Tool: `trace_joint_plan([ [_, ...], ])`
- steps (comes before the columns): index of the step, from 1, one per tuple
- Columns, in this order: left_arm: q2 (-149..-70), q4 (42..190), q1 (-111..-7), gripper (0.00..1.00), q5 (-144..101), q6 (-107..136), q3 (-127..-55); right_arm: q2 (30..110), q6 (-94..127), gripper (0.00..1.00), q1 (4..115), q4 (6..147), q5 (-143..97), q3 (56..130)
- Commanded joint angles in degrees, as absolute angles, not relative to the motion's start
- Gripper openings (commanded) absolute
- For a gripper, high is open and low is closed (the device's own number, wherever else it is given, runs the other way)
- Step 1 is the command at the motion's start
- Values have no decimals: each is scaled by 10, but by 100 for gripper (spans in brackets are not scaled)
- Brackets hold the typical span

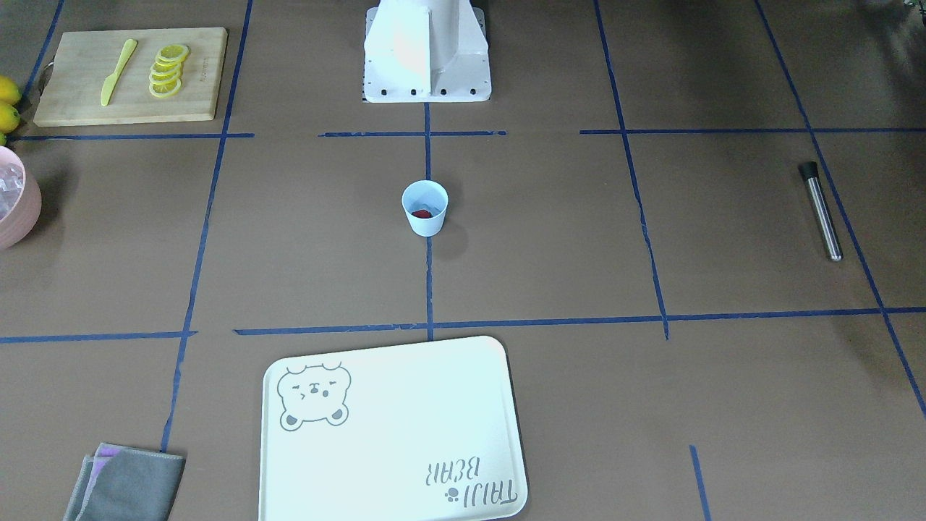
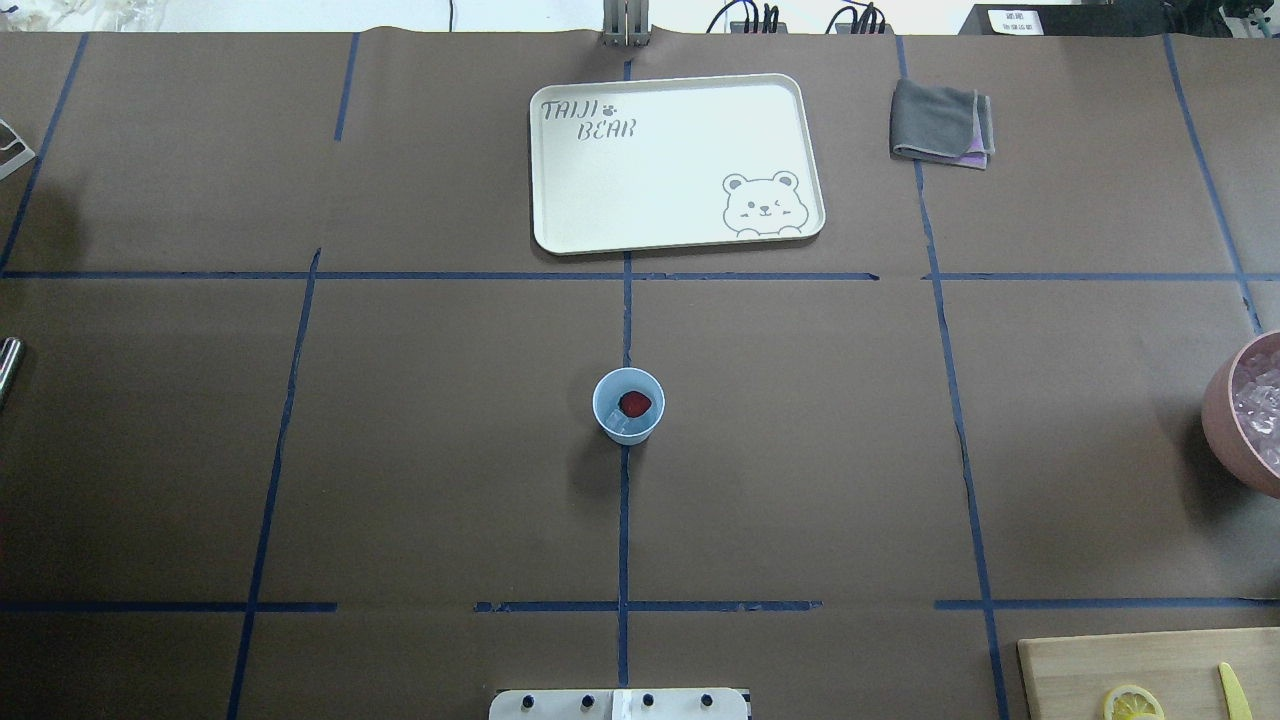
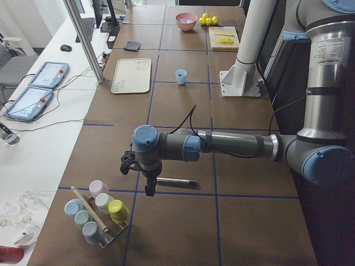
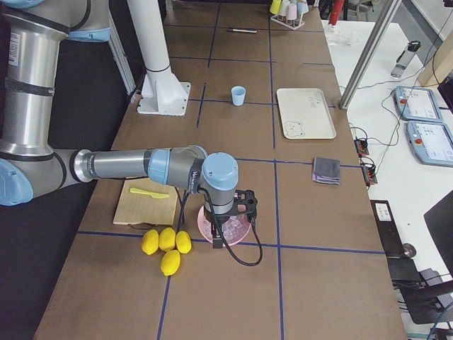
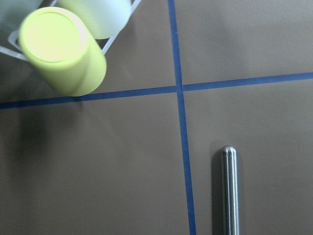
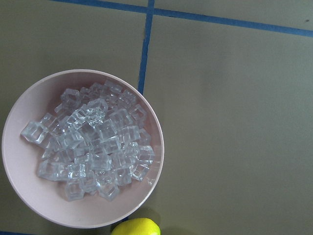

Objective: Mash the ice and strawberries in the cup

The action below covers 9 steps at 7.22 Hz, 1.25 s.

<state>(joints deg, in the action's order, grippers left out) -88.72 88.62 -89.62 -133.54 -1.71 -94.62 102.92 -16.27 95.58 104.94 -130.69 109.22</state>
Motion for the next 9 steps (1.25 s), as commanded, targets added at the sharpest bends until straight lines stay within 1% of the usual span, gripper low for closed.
trace_joint_plan([
  [1,-886,886,-896,100,-1332,-16,-946,1029,-163,99,955,1049,-1307,1092],
  [9,-876,884,-895,100,-1331,-21,-946,1013,-122,99,954,1035,-1306,1084],
])
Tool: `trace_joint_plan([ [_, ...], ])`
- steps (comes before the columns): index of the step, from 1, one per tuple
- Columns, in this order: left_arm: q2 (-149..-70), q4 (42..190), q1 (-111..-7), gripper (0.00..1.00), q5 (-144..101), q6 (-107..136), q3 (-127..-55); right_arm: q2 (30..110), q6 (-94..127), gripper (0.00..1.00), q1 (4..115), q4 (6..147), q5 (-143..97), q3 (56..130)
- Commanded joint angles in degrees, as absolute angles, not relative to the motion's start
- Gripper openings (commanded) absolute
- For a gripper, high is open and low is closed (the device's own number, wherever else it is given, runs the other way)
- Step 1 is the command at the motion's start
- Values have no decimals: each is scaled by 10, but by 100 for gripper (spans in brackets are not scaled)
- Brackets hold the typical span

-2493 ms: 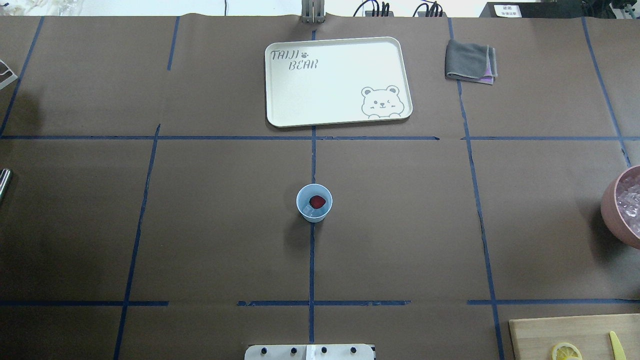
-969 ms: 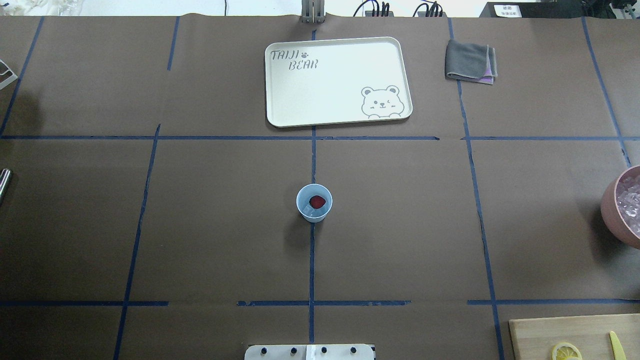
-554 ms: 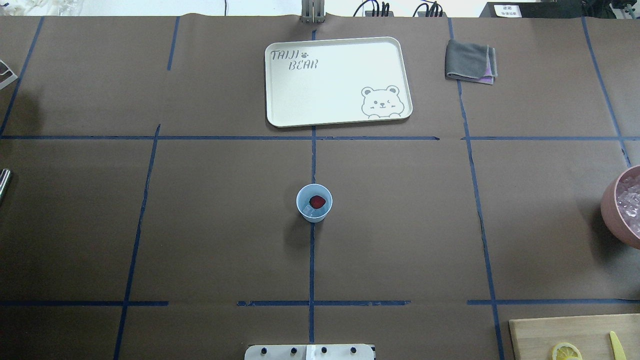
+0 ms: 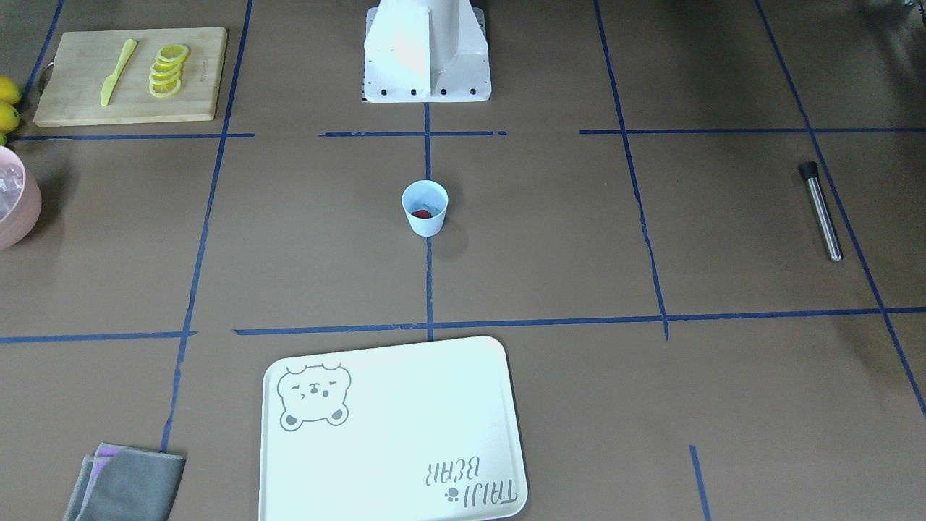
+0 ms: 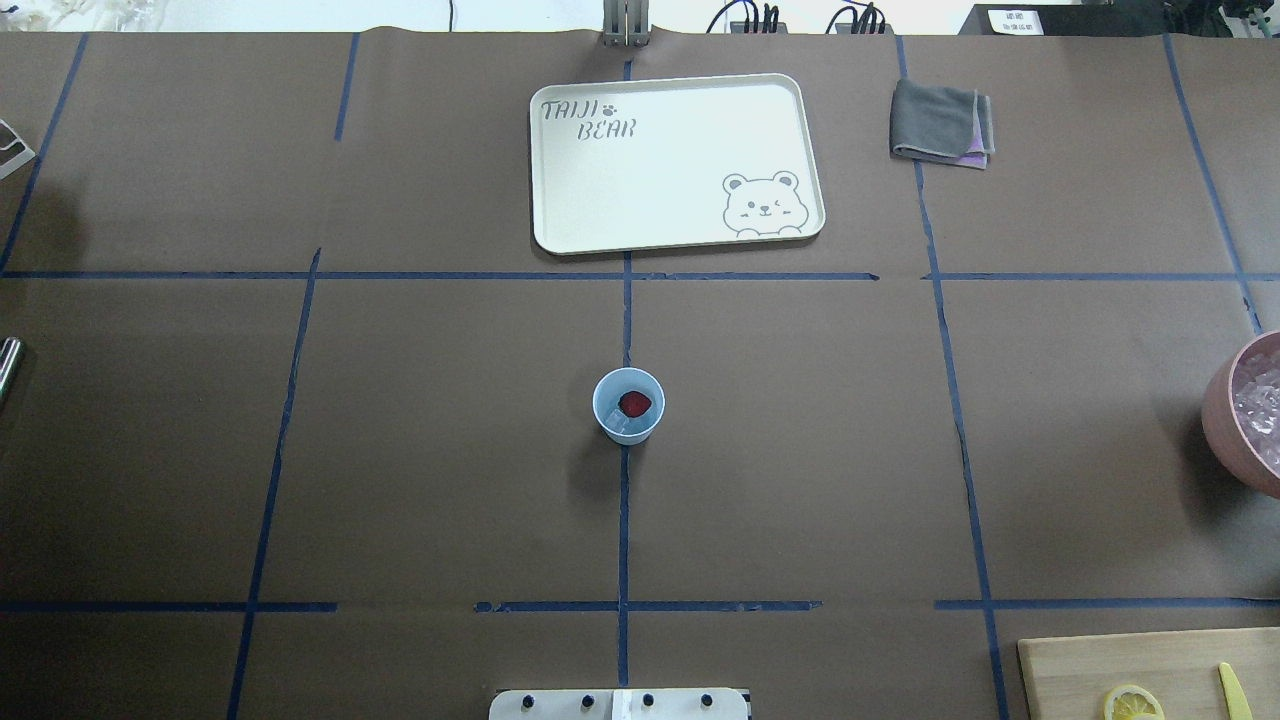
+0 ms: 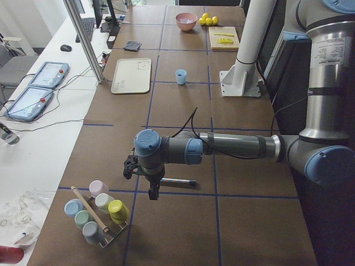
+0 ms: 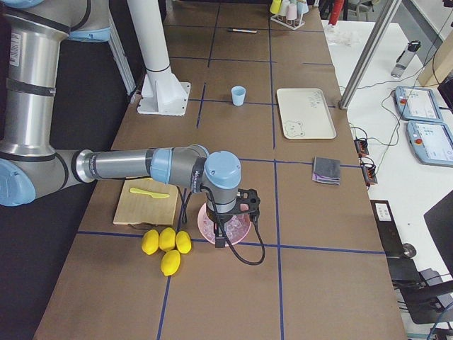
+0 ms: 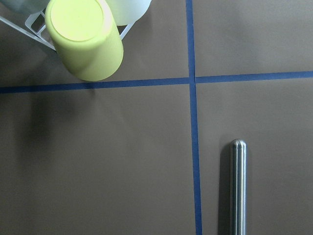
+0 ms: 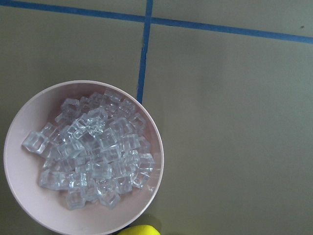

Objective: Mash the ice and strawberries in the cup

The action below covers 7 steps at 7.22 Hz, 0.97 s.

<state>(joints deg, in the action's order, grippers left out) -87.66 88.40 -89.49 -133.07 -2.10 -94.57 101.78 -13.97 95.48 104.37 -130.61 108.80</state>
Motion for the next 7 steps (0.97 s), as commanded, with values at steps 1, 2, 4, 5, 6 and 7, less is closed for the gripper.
trace_joint_plan([
  [1,-875,884,-894,100,-1331,-21,-946,1013,-110,99,954,1018,-1307,1078],
  [2,-875,884,-894,100,-1331,-21,-947,1013,-101,99,953,1009,-1308,1072],
  [4,-875,884,-894,100,-1330,-21,-949,1013,-100,99,953,1008,-1309,1073],
  [5,-874,884,-894,100,-1330,-21,-950,1013,-100,99,953,1009,-1310,1073],
  [6,-873,884,-894,100,-1331,-21,-951,1013,-100,99,953,1009,-1310,1073],
  [7,-874,883,-894,100,-1331,-20,-951,1014,-100,99,953,1008,-1310,1073],
])
